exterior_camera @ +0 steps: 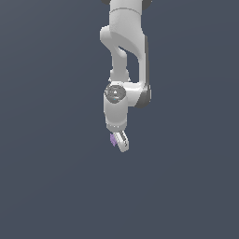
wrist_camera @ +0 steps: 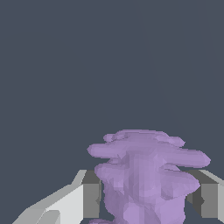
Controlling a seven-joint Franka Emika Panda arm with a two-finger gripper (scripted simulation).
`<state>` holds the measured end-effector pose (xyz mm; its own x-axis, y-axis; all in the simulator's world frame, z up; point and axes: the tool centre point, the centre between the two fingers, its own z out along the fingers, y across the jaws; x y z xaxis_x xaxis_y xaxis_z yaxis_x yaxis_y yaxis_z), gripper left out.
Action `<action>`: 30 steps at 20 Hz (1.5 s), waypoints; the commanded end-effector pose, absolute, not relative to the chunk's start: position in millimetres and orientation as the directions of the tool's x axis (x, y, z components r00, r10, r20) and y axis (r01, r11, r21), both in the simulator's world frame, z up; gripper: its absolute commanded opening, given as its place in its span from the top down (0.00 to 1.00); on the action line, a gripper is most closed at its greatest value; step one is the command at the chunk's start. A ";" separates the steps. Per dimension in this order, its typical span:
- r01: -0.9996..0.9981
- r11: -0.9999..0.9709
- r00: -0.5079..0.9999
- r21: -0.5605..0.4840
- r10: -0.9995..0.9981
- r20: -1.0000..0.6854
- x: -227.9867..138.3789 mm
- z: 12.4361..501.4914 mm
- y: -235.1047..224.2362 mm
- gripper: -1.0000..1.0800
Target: Pick up the object and move it to a goal position.
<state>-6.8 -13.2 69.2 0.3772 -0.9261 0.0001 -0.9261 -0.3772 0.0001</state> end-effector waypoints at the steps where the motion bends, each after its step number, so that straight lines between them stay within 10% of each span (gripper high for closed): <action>1: -0.926 -0.377 0.377 0.000 -0.926 0.001 0.3 83.5 -18.0 1.00; 30: -0.926 -0.377 0.377 0.001 -0.926 0.001 105.3 277.4 -80.2 1.00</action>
<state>102.0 -78.5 271.8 0.3770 -0.9262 0.0016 -0.9262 -0.3770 -0.0002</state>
